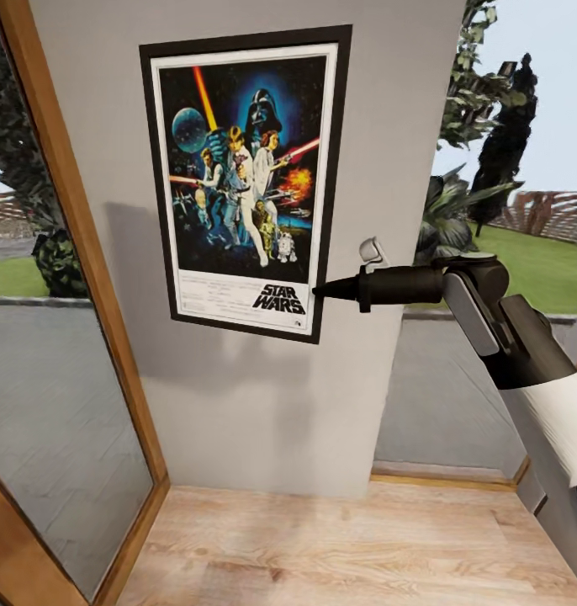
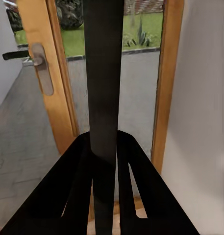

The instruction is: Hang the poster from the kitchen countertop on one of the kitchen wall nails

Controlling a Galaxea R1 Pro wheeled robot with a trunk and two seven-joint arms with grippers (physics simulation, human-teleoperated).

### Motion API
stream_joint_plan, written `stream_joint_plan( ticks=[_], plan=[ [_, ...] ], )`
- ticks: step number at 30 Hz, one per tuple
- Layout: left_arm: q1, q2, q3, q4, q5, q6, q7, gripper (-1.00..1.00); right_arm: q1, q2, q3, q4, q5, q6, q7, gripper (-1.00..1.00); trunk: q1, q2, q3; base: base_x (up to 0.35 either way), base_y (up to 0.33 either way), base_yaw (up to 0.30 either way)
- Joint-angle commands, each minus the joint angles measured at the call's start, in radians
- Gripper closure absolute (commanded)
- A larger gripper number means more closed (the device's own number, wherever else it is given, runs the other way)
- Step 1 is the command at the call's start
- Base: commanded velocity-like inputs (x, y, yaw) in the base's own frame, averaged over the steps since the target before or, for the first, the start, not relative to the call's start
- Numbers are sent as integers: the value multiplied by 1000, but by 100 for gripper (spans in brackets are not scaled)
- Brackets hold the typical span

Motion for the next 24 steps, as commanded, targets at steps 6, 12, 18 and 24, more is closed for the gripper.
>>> stream_joint_plan(
  ticks=[6,12,18,24],
  plan=[
    [0,-1,8,-1,-11,-3,-7,-100,-1,-1,1,0,-6,6,1,100,1,-2,-2,232,0,0],
    [0,-1,8,-1,-11,-3,-7,-100,0,-1,1,0,-6,6,1,100,1,-2,-2,232,0,0],
    [0,-1,8,-1,-11,-3,-7,-100,0,-1,1,0,-6,6,1,100,1,-2,-2,232,0,0],
    [0,-1,8,-1,-11,-3,-7,-100,0,-1,1,0,-7,6,1,100,1,-2,-2,232,0,0]
  ],
)
